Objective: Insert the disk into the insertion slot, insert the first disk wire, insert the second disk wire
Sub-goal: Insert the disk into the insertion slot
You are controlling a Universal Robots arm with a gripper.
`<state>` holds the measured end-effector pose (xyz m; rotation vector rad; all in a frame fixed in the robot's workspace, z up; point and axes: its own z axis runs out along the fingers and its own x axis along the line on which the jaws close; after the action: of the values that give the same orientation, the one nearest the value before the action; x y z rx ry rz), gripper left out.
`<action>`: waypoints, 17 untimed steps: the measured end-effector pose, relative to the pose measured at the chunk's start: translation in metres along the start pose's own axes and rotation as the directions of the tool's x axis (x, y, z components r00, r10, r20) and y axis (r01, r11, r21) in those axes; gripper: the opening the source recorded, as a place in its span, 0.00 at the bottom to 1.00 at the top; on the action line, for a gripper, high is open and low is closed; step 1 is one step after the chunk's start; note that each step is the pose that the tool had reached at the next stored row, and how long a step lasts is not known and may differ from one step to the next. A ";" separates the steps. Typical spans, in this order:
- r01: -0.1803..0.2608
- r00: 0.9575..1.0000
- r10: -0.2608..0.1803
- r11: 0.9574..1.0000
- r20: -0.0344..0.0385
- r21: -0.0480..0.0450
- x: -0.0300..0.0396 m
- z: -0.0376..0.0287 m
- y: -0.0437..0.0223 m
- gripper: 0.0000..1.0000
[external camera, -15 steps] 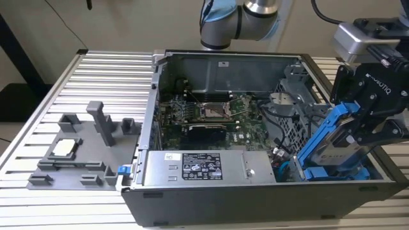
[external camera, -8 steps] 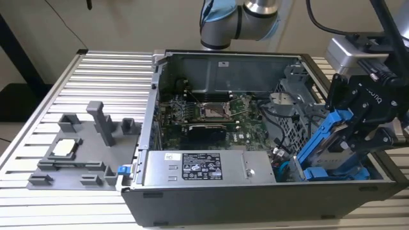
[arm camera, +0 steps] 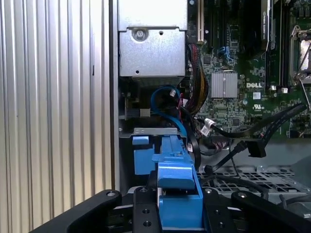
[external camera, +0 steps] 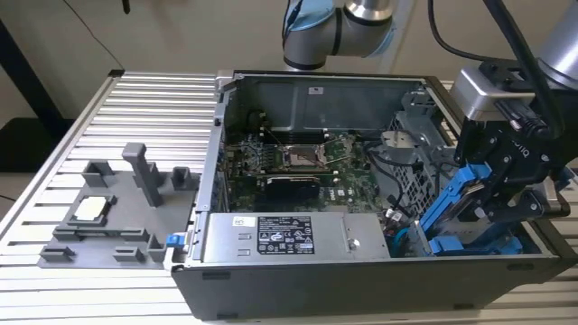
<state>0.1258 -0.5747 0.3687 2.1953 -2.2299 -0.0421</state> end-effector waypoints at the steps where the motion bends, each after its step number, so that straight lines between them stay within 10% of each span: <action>1: 0.000 1.000 0.000 1.000 0.000 0.000 0.0000 0.0000 0.0000 0.33; 17: 0.003 1.000 -0.003 1.000 0.000 0.000 0.0000 -0.0013 0.0000 0.47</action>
<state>0.1258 -0.5748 0.3700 2.1987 -2.2265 -0.0421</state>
